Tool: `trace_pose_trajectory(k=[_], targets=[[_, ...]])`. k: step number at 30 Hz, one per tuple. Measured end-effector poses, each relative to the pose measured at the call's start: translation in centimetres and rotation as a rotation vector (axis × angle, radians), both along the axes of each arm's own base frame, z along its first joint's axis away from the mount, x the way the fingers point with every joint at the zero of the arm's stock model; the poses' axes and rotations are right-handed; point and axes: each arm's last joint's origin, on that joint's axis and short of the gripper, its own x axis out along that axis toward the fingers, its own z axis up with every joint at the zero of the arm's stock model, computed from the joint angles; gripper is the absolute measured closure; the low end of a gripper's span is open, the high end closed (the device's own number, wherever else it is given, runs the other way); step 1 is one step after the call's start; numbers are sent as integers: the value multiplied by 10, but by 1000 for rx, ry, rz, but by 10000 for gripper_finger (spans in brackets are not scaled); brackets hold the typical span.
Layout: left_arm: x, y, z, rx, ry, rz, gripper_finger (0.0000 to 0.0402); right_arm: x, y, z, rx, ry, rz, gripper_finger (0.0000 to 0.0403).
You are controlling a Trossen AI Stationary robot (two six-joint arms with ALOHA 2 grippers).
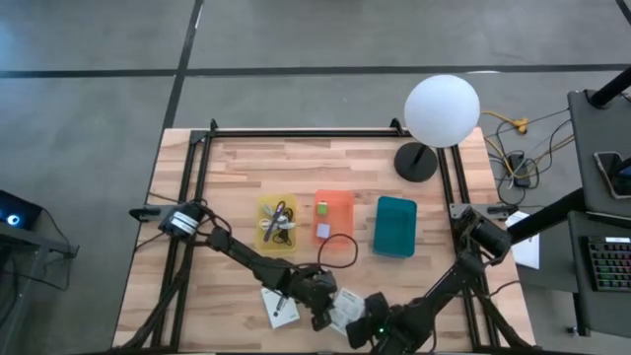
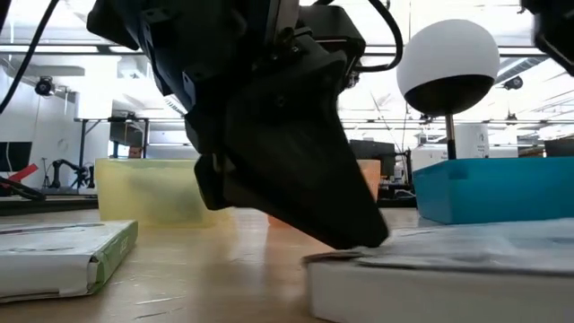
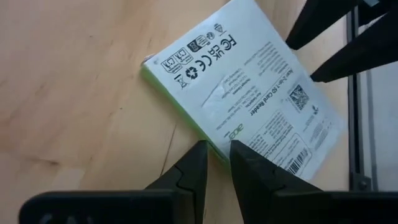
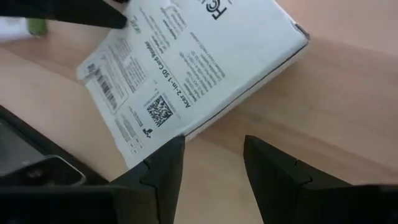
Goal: Pick and place items into bin
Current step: Put the right white card reader box into the blue bin
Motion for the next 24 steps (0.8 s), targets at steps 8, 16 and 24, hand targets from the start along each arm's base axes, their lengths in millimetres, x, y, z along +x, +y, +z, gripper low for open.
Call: trace_pose_trajectory(k=[8,16,24], targets=[[-5,-2,-4,13,25,-6,349,6,-1,7,-31,-50,0,245],[-10,-2,-14,23,61,-13,349,7,-3,7,-48,-41,12,245],[-14,-4,-16,34,81,-21,349,4,-2,12,-36,-44,18,245]])
